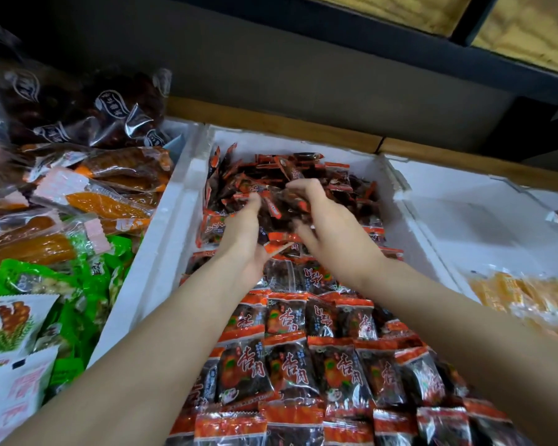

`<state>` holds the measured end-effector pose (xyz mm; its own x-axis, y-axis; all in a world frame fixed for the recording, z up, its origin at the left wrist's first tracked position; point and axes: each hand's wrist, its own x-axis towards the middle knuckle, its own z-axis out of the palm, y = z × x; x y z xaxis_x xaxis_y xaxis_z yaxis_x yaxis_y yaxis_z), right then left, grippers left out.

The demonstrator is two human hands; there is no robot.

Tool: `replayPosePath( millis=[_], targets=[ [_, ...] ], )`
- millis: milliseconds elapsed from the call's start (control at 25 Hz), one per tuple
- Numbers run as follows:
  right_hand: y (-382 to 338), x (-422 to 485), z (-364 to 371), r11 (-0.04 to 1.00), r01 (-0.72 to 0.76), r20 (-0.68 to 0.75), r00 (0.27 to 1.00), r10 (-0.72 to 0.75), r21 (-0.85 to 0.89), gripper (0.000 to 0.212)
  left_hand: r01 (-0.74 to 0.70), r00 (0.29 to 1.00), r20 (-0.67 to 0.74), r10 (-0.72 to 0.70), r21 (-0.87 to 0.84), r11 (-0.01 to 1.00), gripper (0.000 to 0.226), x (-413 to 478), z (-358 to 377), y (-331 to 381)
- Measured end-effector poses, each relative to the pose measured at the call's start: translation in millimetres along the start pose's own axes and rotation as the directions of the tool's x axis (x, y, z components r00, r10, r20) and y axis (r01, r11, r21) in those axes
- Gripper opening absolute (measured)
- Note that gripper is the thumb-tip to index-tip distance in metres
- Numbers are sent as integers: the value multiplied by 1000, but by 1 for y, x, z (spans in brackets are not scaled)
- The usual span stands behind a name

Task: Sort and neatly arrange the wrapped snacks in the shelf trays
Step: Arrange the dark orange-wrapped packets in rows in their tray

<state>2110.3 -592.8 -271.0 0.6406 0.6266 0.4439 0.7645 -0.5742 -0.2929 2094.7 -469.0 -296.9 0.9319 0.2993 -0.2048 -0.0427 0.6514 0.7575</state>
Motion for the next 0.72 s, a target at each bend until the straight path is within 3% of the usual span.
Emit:
replayPosePath(
  millis=[160, 320, 440, 600, 720],
  targets=[
    [0, -7, -4, 993, -69, -6, 998, 69, 97, 40, 9, 979, 203, -16, 31, 999, 30, -12, 2, 7],
    [-6, -17, -11, 947, -149, 48, 989, 141, 283, 41, -44, 955, 295, 22, 67, 997, 26, -19, 4, 8],
    [-8, -21, -17, 905, -204, 90, 979, 184, 373, 42, -77, 937, 348, 28, 127, 989, 10, -23, 5, 8],
    [-8, -31, -27, 910, -193, 74, 981, 179, 368, 42, -60, 929, 369, 10, 124, 991, 41, -26, 8, 8],
    [-11, -47, -29, 943, -175, 57, 985, 166, 282, 44, -72, 941, 339, -1, 204, 976, 26, -32, 12, 1]
  ],
)
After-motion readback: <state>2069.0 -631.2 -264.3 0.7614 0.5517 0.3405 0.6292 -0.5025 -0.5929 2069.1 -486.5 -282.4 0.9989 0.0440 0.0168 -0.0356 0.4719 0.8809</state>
